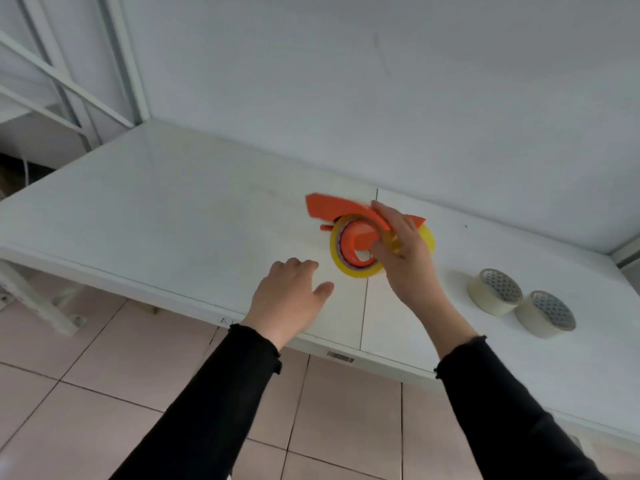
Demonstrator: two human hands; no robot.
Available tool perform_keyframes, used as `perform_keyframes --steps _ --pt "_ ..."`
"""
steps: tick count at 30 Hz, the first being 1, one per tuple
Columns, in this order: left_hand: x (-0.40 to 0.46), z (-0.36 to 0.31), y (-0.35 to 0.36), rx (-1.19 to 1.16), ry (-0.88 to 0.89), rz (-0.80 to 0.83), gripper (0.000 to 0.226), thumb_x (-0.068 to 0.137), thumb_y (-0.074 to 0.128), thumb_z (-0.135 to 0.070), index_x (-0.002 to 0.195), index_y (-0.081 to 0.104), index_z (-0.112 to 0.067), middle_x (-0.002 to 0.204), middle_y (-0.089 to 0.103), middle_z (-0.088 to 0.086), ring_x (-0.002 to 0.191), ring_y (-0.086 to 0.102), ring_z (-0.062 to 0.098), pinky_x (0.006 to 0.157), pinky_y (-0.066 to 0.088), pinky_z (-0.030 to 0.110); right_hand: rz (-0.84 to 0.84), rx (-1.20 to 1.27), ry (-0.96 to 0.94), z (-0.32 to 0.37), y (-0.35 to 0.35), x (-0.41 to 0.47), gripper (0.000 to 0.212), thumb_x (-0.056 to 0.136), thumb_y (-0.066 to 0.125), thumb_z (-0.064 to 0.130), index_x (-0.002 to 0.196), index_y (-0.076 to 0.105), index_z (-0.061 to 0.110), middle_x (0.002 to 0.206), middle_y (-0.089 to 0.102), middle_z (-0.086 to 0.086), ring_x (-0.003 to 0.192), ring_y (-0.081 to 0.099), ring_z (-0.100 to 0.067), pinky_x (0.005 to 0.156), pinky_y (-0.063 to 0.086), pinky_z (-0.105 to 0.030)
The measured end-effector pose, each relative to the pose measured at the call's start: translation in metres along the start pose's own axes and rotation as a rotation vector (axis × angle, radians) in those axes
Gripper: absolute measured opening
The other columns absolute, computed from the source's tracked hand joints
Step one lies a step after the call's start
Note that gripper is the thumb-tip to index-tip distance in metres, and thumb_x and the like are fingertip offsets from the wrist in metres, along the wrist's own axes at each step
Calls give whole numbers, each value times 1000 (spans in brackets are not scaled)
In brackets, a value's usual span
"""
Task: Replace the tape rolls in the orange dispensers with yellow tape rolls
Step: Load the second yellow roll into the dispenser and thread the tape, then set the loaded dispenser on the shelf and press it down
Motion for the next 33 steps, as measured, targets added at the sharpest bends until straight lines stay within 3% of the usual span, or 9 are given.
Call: perform_keyframes --steps 5,11,15,17,20,22,27,29,33 --pt "-3 13 3 302 -3 127 61 94 40 -57 139 50 -18 134 57 6 123 49 28 94 44 40 350 -606 -295 22 53 30 63 91 54 8 149 46 33 157 39 -5 124 56 -32 87 53 -40" --pt "-7 23 -6 334 6 86 61 94 40 -58 140 48 -19 135 56 6 122 50 26 90 43 38 583 -644 -265 11 78 47 67 90 56 8 150 41 36 158 33 -4 131 49 -36 102 47 -45" --pt "-8 27 -9 315 -3 88 61 94 40 -58 140 48 -19 135 56 5 122 50 26 90 42 38 749 -767 -136 26 71 57 66 84 66 58 146 43 49 165 24 6 153 15 -29 121 17 -60" --pt "-9 27 -8 308 -10 88 60 94 40 -57 139 49 -19 133 56 5 121 50 26 88 40 37 692 -768 -128 51 77 71 53 86 57 68 135 57 48 156 40 7 149 26 -25 121 21 -55" --pt "-9 26 -8 310 -15 79 58 94 41 -57 134 52 -16 128 58 6 118 51 27 85 39 37 566 -727 -211 86 118 104 28 98 51 40 115 73 36 110 64 10 116 61 -21 96 47 -35" --pt "-9 25 -9 298 -20 78 57 94 41 -56 132 53 -16 126 59 6 115 52 26 86 39 37 544 -696 -210 99 155 122 31 97 51 26 115 75 31 114 71 9 114 65 -22 94 51 -32" --pt "-9 23 -10 328 -11 42 55 94 41 -56 128 54 -14 120 60 6 110 54 26 78 36 35 954 -317 -26 114 193 122 71 104 52 33 160 9 40 155 48 -4 140 47 -21 99 35 -24" --pt "-9 22 -9 328 -7 39 55 94 42 -55 127 54 -14 119 61 6 109 55 26 77 36 35 962 -377 -33 111 185 126 64 104 52 36 160 22 32 156 46 -5 143 43 -21 103 34 -26" --pt "-10 21 -9 313 -6 25 53 94 44 -53 128 54 -14 120 61 6 111 54 25 77 34 35 967 -1007 -152 77 159 117 60 91 58 59 143 52 30 150 50 3 137 49 -24 109 39 -42"
Point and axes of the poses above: each hand's wrist, its own x-axis towards the middle knuckle, its own y-axis out of the palm, z = x × y, the point moved 2 cm from there along x, towards the middle knuckle
